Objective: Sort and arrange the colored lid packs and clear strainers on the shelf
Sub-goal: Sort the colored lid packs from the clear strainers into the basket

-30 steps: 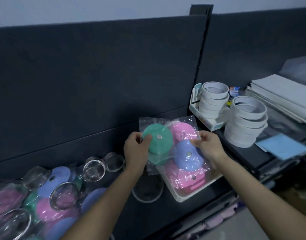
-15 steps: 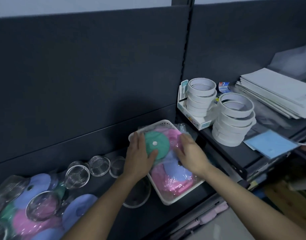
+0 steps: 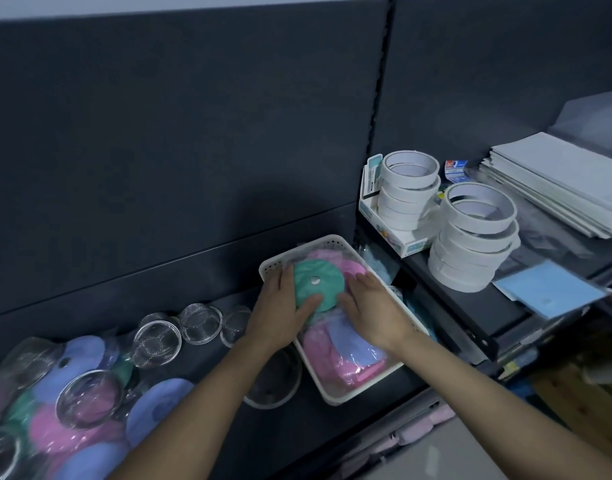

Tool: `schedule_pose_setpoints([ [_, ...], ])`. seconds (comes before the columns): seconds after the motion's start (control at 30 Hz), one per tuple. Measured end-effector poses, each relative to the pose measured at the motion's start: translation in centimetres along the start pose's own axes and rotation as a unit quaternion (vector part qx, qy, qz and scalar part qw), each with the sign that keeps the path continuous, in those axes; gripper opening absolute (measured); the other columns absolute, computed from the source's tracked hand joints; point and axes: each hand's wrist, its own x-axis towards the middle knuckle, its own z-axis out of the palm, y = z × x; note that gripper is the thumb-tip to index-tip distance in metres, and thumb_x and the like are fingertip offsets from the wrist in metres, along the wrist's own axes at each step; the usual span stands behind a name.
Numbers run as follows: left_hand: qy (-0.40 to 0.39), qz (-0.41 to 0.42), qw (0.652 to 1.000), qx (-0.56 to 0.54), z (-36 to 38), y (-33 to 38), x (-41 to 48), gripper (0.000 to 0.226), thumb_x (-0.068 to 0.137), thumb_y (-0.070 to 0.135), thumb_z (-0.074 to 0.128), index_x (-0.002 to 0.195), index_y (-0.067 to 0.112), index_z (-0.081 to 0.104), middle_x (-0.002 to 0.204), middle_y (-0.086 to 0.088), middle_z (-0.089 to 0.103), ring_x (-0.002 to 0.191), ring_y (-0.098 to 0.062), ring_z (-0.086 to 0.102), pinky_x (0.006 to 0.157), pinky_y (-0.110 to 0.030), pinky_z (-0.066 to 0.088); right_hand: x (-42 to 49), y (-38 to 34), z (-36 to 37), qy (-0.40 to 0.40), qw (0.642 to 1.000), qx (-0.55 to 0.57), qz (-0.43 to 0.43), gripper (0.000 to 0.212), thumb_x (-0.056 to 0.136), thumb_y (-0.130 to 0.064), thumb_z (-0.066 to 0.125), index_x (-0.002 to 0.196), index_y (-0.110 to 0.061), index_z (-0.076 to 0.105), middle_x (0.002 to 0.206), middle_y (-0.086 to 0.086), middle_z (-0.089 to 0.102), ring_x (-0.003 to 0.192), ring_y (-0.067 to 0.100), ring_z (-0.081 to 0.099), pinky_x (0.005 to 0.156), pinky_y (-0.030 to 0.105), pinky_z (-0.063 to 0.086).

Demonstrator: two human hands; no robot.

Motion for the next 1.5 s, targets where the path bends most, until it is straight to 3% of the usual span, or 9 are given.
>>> schedule_pose_setpoints([
  [0.1, 0.022, 0.005, 0.998, -0.057, -1.1, 0.1, -0.6, 0.078, 0.086, 0.054, 0.052, 0.147, 0.016, 0.021, 0.149, -0.007, 0.025, 0.136, -0.022, 0.031, 0.108, -0.041, 0.036, -0.2, -0.9, -0.5, 0.050, 0.998, 0.031, 0.013, 0.051, 0.091, -0.045, 0.018, 0.094, -0.009, 0.055, 0.107, 0.018, 0.056, 0.111, 0.035, 0.048, 0.101, 0.046, 0.039],
  [0.3, 0.073, 0.032, 0.996, -0.041, -3.4, -1.1, -3.0, 0.069, 0.090, 0.047, 0.053, 0.145, 0.013, 0.030, 0.149, -0.007, 0.029, 0.137, -0.017, 0.027, 0.106, -0.015, 0.018, -0.5, -5.4, -0.1, 0.077, 0.995, 0.025, -0.060, 0.043, 0.100, -0.030, 0.037, 0.134, -0.006, 0.048, 0.152, 0.015, 0.028, 0.142, 0.026, 0.025, 0.113, 0.029, 0.022],
  [0.5, 0.085, -0.026, 0.994, -0.056, -5.9, -4.1, -6.5, 0.065, 0.094, 0.041, 0.051, 0.146, 0.009, 0.029, 0.149, -0.007, 0.033, 0.136, -0.016, 0.029, 0.097, -0.007, 0.014, -1.0, -9.4, 2.7, 0.033, 0.990, 0.036, -0.133, 0.059, 0.091, -0.046, 0.028, 0.125, -0.007, 0.056, 0.140, 0.013, 0.044, 0.129, 0.027, 0.043, 0.108, 0.029, 0.030],
  [0.6, 0.084, -0.044, 0.994, -0.045, -7.3, -6.4, -8.6, 0.062, 0.093, 0.037, 0.056, 0.144, 0.011, 0.034, 0.145, -0.005, 0.039, 0.133, -0.017, 0.034, 0.098, -0.011, 0.020, -1.4, -10.9, 4.2, 0.014, 0.987, 0.018, -0.157, 0.037, 0.088, -0.029, 0.052, 0.114, -0.004, 0.063, 0.133, 0.019, 0.051, 0.121, 0.033, 0.050, 0.103, 0.036, 0.039],
  [0.73, 0.129, -0.028, 0.991, -0.027, -9.7, -9.2, -11.7, 0.036, 0.083, 0.014, 0.068, 0.116, 0.005, 0.058, 0.105, -0.002, 0.060, 0.091, -0.008, 0.052, 0.074, -0.009, 0.033, -2.2, -13.2, 6.2, 0.027, 0.978, -0.002, -0.206, 0.020, 0.068, -0.007, 0.069, 0.087, 0.000, 0.070, 0.107, 0.025, 0.064, 0.096, 0.044, 0.063, 0.087, 0.043, 0.048],
  [0.87, 0.134, -0.057, 0.989, 0.028, -11.3, -12.2, -14.6, 0.041, 0.079, 0.014, 0.070, 0.119, 0.010, 0.060, 0.112, -0.008, 0.063, 0.104, -0.024, 0.057, 0.078, -0.012, 0.030, -2.5, -15.3, 8.3, -0.026, 0.969, -0.015, -0.247, 0.030, 0.081, -0.011, 0.064, 0.110, -0.002, 0.067, 0.124, 0.017, 0.057, 0.116, 0.034, 0.054, 0.101, 0.026, 0.034],
  [1.13, 0.095, -0.044, 0.992, 0.071, -13.4, -16.7, -20.0, 0.032, 0.079, 0.022, 0.070, 0.108, 0.011, 0.066, 0.110, -0.004, 0.062, 0.107, -0.021, 0.056, 0.090, -0.021, 0.038, -3.4, -19.8, 13.5, -0.222, 0.965, -0.054, -0.131, 0.048, 0.081, -0.045, 0.063, 0.114, -0.012, 0.051, 0.115, 0.012, 0.051, 0.108, 0.032, 0.051, 0.087, 0.035, 0.042],
  [1.3, 0.105, -0.061, 0.991, 0.059, -13.9, -17.9, -22.4, 0.033, 0.078, 0.022, 0.074, 0.108, 0.009, 0.067, 0.105, -0.006, 0.061, 0.096, -0.024, 0.060, 0.087, -0.029, 0.049, -3.9, -21.3, 15.2, -0.203, 0.969, -0.099, -0.102, 0.065, 0.074, -0.047, 0.065, 0.125, -0.015, 0.040, 0.123, 0.011, 0.045, 0.114, 0.034, 0.044, 0.090, 0.037, 0.042],
  [1.5, 0.121, -0.099, 0.986, 0.058, -13.7, -19.5, -23.4, 0.071, 0.079, 0.025, 0.075, 0.139, 0.010, 0.041, 0.132, -0.007, 0.042, 0.115, -0.019, 0.049, 0.097, -0.015, 0.031, -3.0, -21.4, 15.5, -0.183, 0.982, -0.035, -0.023, 0.061, 0.068, -0.031, 0.075, 0.117, -0.011, 0.047, 0.118, 0.010, 0.053, 0.107, 0.027, 0.053, 0.081, 0.029, 0.043],
])
